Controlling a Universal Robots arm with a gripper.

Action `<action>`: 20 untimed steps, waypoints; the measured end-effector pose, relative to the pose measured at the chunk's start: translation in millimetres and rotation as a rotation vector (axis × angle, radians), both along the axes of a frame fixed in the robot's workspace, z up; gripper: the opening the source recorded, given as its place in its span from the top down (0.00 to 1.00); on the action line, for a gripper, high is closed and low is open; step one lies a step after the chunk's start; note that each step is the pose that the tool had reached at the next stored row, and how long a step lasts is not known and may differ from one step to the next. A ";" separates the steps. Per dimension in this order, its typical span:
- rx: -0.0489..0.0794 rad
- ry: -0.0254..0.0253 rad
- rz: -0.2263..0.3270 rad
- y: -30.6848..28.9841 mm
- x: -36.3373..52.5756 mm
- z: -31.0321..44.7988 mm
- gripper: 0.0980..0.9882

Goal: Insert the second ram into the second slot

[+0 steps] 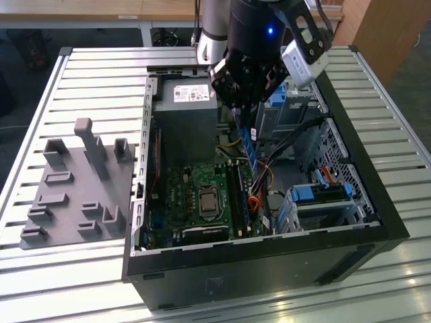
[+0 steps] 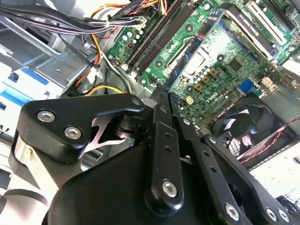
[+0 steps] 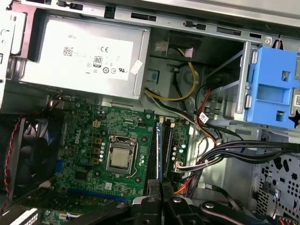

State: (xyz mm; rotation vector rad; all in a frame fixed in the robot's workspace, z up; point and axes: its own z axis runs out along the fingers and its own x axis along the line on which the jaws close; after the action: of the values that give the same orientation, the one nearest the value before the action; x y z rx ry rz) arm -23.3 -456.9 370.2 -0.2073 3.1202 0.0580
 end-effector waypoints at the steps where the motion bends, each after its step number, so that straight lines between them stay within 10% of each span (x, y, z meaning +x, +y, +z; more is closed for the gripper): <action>1: -0.001 0.0000 -0.002 0.0 0.0 -0.6 0.96; 20: -0.004 0.0001 -0.078 0.0 0.0 -14.2 0.96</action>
State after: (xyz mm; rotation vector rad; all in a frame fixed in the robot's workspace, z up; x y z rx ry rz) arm -23.3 -456.9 356.0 -0.0849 3.1250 0.0503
